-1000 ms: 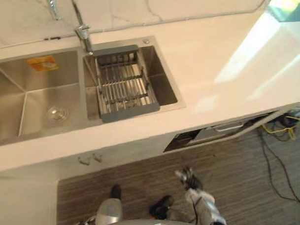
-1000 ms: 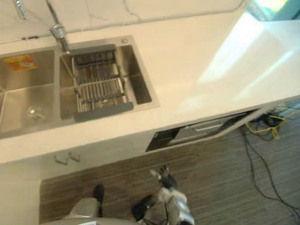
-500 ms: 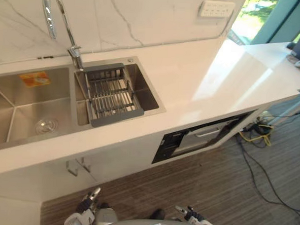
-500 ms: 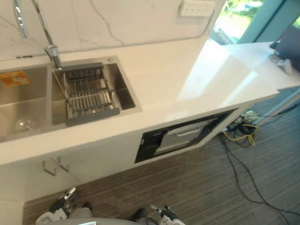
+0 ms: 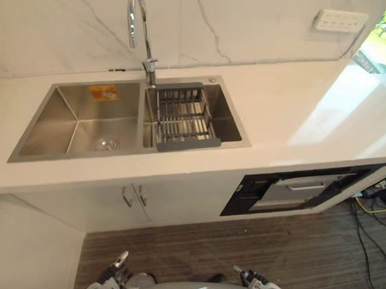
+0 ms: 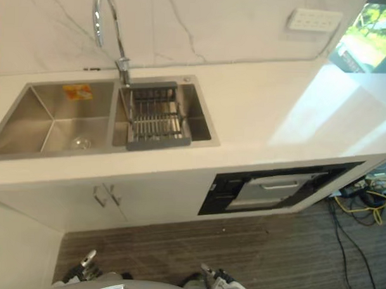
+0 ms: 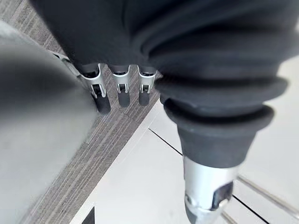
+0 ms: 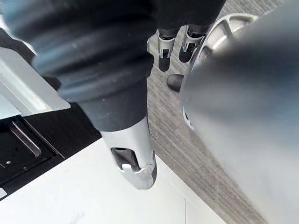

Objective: Walk over to the sink, pick up the cup, carry it to the dishwasher, place the cup inside the dishwasher, then close the dishwasher door

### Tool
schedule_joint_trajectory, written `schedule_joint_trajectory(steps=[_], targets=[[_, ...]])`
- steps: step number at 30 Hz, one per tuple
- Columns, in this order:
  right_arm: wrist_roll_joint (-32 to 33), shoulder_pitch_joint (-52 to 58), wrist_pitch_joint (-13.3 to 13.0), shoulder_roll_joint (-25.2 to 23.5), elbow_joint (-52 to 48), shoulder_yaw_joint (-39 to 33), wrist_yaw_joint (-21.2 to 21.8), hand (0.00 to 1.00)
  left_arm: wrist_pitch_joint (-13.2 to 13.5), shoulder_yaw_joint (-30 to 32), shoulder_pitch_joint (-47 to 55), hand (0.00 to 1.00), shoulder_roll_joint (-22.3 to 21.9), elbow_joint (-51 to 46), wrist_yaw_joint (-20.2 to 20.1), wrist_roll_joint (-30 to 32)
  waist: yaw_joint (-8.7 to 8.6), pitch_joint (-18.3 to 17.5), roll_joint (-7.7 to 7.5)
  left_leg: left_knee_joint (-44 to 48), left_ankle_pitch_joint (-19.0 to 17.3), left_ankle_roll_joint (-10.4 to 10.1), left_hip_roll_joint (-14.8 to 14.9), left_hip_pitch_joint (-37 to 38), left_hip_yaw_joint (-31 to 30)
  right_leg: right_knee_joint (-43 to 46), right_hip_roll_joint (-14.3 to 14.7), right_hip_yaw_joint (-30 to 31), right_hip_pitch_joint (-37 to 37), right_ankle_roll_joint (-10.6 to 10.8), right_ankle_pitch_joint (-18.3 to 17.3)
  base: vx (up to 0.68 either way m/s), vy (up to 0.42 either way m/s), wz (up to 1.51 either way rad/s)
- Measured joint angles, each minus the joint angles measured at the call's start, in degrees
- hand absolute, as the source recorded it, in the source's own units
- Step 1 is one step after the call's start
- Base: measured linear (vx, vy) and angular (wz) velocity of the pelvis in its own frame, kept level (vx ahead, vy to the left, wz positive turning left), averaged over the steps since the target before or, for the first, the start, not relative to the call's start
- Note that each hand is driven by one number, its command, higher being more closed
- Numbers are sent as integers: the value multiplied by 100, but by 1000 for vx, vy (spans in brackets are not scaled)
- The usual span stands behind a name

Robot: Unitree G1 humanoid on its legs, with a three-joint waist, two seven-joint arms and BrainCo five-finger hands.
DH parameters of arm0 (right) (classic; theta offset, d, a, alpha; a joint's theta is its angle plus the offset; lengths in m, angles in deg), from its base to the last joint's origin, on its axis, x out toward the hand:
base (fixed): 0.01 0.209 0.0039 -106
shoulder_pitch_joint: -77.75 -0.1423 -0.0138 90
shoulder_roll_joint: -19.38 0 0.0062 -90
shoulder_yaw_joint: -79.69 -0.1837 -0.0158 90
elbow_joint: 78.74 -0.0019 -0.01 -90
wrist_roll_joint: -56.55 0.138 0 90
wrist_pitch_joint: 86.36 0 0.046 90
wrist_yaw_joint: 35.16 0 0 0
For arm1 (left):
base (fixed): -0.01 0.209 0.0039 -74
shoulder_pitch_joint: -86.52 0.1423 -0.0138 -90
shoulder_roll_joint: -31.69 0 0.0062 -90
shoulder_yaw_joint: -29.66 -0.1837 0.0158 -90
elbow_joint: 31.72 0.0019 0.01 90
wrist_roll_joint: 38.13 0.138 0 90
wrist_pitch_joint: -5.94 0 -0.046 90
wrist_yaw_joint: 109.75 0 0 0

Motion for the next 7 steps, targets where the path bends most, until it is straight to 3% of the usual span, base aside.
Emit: schedule_joint_trajectory(steps=[2,3,4,5,6,7], targets=[[36,48,-62,118,-131,-178,-9,0,-25,-250,-153,0,4,-6,11,1,-92,19,-11,-73,92,49,-96,17,-255,1102,-465,459,-316,-166,-125,122,118,70],[204,47,-131,113,-136,-210,-9,0,-31,-394,-188,0,60,-22,11,-8,-119,55,-135,-73,106,85,-160,57,-526,1635,-652,903,-461,-205,-106,90,42,67],[293,39,-147,85,-136,-210,-10,0,-33,-448,-196,0,78,-34,22,-18,-136,42,-92,-70,117,100,-169,76,-674,1802,-668,1115,-492,-236,-86,100,0,88],[458,29,-183,22,-133,-219,-4,0,-75,-560,-289,0,99,-37,47,-55,-186,90,-160,-74,140,166,-124,126,-966,1922,-547,1574,-563,-155,-237,194,-73,100],[525,1,-174,-89,-125,-197,5,0,-128,-568,-359,0,133,-24,61,-65,-183,62,-125,-39,156,135,-3,80,-1225,1435,-119,2166,-558,37,-650,187,-103,108],[529,-6,-190,-183,-126,-194,3,0,-148,-571,-397,0,150,1,64,-61,-194,63,-143,-39,191,83,44,15,-1348,1111,106,2387,-563,89,-745,132,-93,67]])
